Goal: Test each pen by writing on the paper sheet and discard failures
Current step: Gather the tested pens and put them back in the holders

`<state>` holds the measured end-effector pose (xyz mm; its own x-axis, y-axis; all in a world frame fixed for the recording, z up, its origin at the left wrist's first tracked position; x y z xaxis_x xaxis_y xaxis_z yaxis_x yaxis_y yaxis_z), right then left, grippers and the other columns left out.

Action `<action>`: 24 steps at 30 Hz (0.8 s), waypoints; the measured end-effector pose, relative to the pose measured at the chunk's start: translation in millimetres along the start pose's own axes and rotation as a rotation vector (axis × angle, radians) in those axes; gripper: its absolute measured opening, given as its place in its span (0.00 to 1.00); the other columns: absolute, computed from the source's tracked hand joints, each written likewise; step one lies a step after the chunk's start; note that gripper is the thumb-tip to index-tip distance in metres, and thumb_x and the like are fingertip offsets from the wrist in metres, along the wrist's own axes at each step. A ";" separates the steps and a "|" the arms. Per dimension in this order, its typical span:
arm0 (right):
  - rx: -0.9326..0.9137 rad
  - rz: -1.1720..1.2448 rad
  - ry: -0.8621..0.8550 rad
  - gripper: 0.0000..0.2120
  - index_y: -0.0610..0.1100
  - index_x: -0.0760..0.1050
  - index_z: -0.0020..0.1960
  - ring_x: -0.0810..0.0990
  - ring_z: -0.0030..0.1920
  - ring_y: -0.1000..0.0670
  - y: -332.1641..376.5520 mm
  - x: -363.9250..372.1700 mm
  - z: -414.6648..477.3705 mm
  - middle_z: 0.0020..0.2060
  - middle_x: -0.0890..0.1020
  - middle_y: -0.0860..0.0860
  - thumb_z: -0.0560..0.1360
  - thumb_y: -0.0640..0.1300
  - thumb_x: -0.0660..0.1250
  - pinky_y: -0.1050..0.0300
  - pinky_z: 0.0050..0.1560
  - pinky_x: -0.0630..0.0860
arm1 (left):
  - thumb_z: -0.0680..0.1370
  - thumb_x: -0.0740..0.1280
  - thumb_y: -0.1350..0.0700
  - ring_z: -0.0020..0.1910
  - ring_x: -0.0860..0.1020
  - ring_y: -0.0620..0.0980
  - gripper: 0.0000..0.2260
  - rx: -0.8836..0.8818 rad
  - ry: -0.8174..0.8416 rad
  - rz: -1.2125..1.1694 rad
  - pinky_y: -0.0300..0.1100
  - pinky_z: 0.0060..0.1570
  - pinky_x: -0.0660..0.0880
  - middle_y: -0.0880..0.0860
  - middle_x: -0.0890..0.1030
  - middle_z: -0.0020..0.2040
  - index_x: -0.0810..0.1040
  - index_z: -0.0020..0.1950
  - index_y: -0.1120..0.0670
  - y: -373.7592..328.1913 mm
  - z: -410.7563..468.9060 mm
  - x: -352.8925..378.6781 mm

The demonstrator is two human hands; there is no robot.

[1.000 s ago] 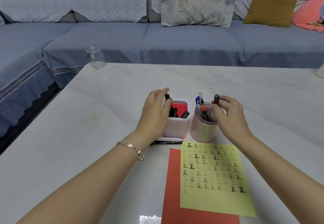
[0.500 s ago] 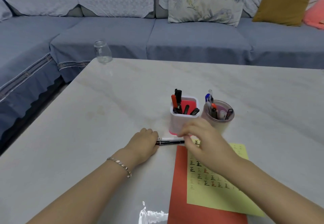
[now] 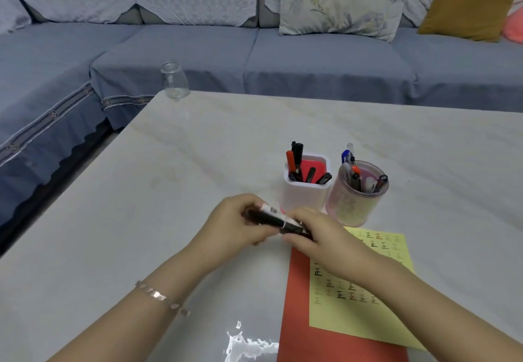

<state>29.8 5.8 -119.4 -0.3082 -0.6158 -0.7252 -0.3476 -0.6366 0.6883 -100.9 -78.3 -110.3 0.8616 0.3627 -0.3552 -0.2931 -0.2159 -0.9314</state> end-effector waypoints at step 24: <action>0.217 0.081 -0.172 0.12 0.58 0.61 0.60 0.74 0.33 0.62 -11.6 -18.3 -58.3 0.34 0.73 0.60 0.79 0.47 0.59 0.67 0.32 0.67 | 0.75 0.67 0.58 0.38 0.81 0.46 0.04 -0.133 -0.147 -0.292 0.41 0.43 0.77 0.51 0.83 0.38 0.81 0.43 0.54 -28.3 -12.7 87.0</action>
<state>91.1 -2.7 -113.1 -0.4817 -0.5614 -0.6728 -0.4912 -0.4628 0.7379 -12.4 -52.1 -113.9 0.8294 0.5510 -0.0917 0.0223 -0.1967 -0.9802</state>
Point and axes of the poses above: each hand's wrist, its own z-axis towards the middle knuckle, its own x-axis out of the palm, y = z × x, the point moved 3 cm from there along z, towards the middle knuckle
